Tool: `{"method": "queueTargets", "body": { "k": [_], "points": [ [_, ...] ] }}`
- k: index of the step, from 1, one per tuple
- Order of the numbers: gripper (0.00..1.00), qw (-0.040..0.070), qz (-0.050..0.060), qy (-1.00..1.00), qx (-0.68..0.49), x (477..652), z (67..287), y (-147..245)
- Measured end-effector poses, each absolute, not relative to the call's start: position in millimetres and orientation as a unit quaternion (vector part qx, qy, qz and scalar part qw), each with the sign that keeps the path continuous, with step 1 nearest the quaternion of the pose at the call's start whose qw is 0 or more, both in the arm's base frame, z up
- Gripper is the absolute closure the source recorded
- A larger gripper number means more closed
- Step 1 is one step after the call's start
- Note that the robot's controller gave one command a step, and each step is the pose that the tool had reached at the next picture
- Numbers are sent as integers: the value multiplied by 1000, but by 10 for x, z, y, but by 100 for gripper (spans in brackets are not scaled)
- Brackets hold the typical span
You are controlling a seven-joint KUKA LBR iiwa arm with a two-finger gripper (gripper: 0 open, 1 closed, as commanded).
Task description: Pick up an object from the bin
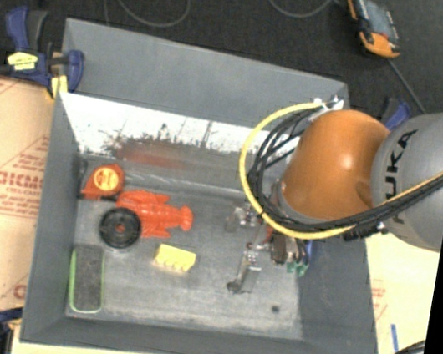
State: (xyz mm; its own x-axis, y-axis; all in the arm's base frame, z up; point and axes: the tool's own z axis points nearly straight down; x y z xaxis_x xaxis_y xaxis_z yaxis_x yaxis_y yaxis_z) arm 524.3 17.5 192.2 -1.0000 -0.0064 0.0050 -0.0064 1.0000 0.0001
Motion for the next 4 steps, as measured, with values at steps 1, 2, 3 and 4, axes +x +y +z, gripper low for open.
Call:
{"method": "queueTargets", "body": {
  "k": [1,2,3,4],
  "points": [
    [0,-1,0,-1000,3,5259,1964,176],
    [0,-6,1,-1000,26,5438,1630,397],
    [0,-2,-1,-999,50,5609,1112,671],
    [0,-2,-1,-999,41,5536,765,601]
  ]
}}
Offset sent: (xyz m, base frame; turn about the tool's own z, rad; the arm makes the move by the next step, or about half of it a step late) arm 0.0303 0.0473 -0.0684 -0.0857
